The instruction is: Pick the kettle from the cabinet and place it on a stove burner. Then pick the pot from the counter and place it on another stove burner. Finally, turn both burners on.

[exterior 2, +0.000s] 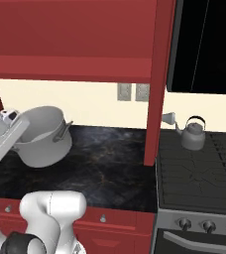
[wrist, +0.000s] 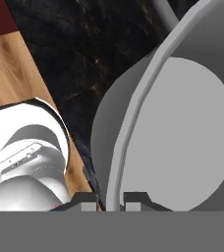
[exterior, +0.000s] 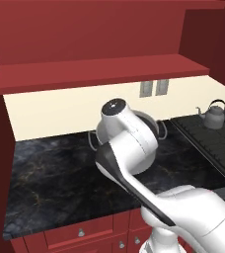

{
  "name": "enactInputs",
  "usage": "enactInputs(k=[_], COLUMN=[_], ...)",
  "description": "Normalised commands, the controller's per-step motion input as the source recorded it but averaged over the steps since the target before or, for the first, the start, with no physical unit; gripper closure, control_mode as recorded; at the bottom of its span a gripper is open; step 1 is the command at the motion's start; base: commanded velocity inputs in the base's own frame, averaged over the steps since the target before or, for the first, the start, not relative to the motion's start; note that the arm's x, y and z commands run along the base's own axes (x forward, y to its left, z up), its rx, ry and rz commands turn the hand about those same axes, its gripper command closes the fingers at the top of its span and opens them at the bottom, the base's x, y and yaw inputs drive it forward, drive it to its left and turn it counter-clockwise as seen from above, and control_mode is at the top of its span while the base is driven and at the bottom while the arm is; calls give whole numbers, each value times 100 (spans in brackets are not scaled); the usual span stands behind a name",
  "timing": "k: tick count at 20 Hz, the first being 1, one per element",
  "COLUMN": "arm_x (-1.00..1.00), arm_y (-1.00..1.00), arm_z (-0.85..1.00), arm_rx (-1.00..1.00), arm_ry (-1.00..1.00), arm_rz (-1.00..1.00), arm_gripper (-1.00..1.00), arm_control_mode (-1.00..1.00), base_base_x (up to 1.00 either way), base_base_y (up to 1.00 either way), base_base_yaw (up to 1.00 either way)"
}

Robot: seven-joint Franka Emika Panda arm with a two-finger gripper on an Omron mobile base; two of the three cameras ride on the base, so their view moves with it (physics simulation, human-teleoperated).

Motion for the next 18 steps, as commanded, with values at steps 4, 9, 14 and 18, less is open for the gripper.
enactInputs(k=[4, 9, 14, 18], arm_x=[-51, -38, -2, -8], arm_y=[0, 0, 0, -1], arm_z=[42, 31, 0, 0], arm_rx=[-2, -2, 0, 0], arm_ry=[0, -1, 0, -5], arm_rz=[-1, -1, 0, 0], arm_gripper=[100, 100, 100, 100], arm_control_mode=[-100, -100, -100, 100], base_base_x=[0, 0, 0, -12], base_base_y=[0, 0, 0, -4], base_base_yaw=[0, 0, 0, -1])
